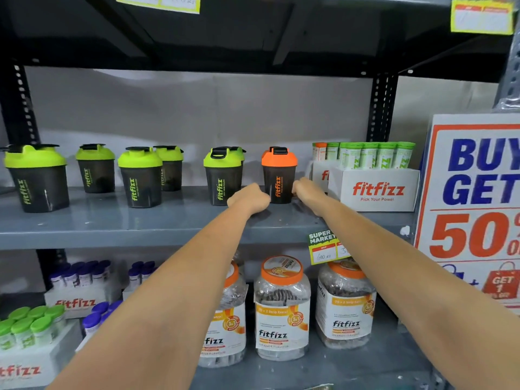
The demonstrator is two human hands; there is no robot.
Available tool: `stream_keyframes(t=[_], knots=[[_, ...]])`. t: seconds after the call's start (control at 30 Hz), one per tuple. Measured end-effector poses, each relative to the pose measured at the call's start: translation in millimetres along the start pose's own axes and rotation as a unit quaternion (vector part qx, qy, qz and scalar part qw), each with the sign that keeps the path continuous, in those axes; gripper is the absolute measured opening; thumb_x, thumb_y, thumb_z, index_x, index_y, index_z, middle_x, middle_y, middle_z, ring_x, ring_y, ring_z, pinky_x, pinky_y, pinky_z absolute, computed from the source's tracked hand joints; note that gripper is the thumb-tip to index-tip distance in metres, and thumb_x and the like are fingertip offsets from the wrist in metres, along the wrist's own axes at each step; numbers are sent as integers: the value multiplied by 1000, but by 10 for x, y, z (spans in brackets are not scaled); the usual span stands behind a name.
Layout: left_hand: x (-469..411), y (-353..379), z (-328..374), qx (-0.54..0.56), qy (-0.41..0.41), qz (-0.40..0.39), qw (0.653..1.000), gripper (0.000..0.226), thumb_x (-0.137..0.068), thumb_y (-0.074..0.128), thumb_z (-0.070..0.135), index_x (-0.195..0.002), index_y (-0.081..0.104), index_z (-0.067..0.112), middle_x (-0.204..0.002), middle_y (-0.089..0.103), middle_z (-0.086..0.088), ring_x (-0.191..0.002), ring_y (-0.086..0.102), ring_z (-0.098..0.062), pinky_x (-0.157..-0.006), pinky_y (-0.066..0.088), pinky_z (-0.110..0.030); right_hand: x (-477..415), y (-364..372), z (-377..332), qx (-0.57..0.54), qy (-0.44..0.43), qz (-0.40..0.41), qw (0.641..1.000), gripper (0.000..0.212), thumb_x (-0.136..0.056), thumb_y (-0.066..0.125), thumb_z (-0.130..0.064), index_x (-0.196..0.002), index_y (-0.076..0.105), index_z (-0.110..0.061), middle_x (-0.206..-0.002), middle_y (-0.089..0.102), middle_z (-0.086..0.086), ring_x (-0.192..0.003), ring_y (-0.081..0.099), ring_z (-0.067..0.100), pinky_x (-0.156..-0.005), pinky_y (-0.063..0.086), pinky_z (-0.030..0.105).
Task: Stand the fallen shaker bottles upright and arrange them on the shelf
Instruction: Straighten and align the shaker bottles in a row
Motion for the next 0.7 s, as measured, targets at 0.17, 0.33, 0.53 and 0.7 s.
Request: stream_keyframes(t=[0.17,0.33,0.53,0.7], knots=[[-41,66,75,4,26,4,1000,42,-91,41,25,-132,48,25,-129,60,-3,-114,56,-29,-82,40,-33,-30,1,-1,29,-11,5,1000,15,-95,35,-9,-93,50,-7,-93,54,13,-77,51,23,-75,39,35],[-89,90,77,12,40,14,999,45,-91,40,21,-135,47,27,-133,58,3,-119,54,-26,-92,43,-34,-20,-34,13,18,-1,23,1000,20,-99,33,-12,-90,50,-10,-79,51,6,-84,52,25,-77,37,34],[-29,54,42,60,42,22,997,42,-88,44,17,-128,56,24,-128,61,0,-114,57,-27,-93,47,-36,42,-73,4,37,-13,45,998,25,-100,30,-15,-103,53,-4,-107,57,16,-85,53,21,-72,37,29],[14,-270,-329,111,17,83,990,19,-75,55,11,-82,71,5,-90,70,-16,-87,66,-37,-72,55,-36,307,-210,-202,144,-135,174,965,34,-97,33,-31,-83,58,-11,-85,64,11,-80,59,25,-68,42,32]])
Point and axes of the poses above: each hand's wrist, its own x-axis away from the middle knuckle, its own y-axis out of the palm, z = x × y, the point moved 6 cm from there along -x, towards the middle knuckle
